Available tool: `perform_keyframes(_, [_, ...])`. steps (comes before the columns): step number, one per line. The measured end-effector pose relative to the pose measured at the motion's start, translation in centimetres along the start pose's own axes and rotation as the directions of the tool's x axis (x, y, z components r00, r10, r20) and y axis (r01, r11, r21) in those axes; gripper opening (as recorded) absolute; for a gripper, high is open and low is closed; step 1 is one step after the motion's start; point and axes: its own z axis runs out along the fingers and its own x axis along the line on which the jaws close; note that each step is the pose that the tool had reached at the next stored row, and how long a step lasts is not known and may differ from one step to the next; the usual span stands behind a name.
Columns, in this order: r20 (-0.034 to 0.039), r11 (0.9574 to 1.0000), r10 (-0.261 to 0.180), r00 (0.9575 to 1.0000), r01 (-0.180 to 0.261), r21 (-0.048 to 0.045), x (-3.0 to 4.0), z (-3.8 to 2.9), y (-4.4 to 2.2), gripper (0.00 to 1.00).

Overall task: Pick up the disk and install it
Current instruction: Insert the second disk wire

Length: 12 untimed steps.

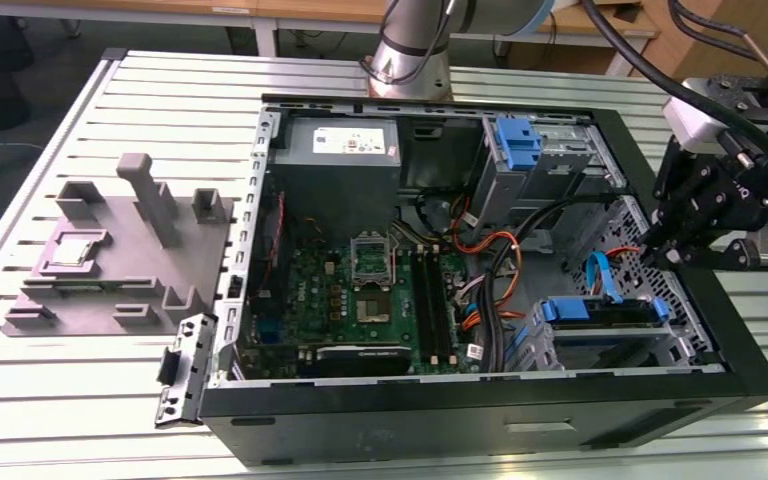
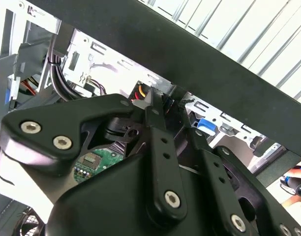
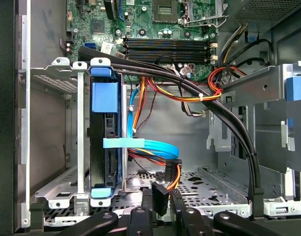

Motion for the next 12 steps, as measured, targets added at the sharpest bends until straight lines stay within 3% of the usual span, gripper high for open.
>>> perform_keyframes(12, [0.0001,1.0000,0.000,1.0000,0.000,0.0000,0.01,0.00,0.00,0.27])
